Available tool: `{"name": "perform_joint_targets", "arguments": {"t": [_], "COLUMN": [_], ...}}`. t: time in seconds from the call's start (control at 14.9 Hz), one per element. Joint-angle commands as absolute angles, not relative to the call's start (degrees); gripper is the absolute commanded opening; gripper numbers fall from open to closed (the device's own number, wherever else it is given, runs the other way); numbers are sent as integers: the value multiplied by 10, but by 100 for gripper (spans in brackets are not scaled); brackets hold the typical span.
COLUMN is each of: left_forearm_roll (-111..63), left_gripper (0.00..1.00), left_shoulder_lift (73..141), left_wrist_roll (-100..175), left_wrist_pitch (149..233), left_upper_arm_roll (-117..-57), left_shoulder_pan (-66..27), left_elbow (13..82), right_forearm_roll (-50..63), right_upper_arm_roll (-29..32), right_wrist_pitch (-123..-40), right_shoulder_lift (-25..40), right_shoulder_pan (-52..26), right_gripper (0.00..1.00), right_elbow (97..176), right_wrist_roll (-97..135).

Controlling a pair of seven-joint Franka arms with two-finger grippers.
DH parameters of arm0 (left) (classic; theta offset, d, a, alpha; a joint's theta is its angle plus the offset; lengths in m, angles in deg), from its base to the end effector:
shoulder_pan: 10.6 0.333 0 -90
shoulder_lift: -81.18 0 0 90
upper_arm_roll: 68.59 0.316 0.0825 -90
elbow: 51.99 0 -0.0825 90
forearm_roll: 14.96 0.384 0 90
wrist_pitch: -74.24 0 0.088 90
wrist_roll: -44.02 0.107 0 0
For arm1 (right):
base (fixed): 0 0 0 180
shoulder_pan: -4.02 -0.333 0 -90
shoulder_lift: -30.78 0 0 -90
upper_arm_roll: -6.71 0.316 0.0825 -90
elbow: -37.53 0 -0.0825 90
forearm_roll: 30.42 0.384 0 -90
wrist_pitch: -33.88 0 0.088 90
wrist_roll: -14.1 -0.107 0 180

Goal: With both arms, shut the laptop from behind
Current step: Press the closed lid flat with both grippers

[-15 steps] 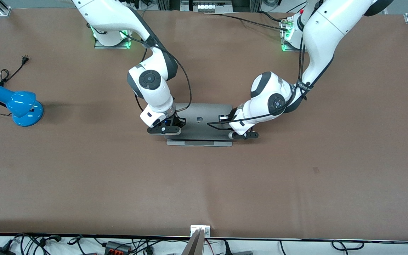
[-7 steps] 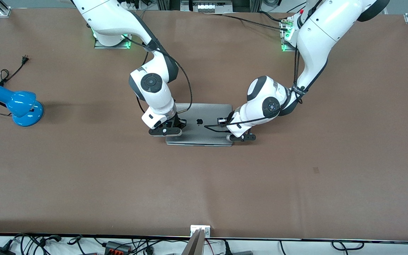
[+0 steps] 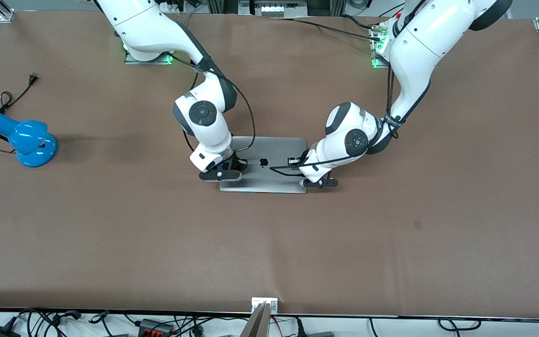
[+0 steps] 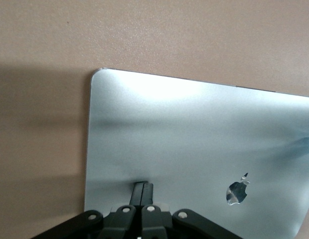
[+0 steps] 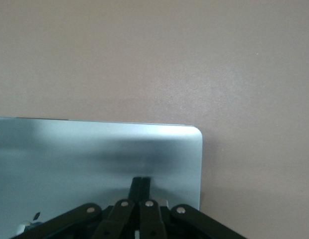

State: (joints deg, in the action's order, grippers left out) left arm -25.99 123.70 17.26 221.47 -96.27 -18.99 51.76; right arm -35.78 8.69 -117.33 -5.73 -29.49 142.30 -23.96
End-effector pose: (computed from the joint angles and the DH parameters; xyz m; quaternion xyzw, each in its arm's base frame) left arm 0.5476 -0.3656 0.1773 0.9750 0.0603 -0.0780 0.1993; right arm 0.5403 0.3860 0.1999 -0.9960 -0.0123 -0.0792 0.0392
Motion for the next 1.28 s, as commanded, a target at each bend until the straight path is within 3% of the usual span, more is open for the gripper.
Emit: {"name": "perform_joint_targets", "arguments": {"t": [0.0, 0.81, 1.21], "left_forearm_roll": [-240, -236, -236], "left_gripper": [0, 0, 0], "left_shoulder_lift": [1253, 1234, 1159], "left_wrist_roll": [165, 163, 163], "left_wrist_pitch": [2226, 2216, 2111], "left_upper_arm_roll": [-953, -950, -950], "left_shoulder_pan": [-204, -196, -168], "left_elbow": [505, 505, 506], "right_forearm_roll": [-367, -367, -358], "right_upper_arm_roll": [87, 87, 90], "right_wrist_pitch": [-1177, -1162, -912], "right_shoulder_lift": [-69, -69, -36], "right_shoulder_pan": [-296, -294, -261], "right_gripper": [0, 0, 0], "right_elbow": [1408, 1397, 1284], "right_wrist_roll": [-239, -227, -188]}}
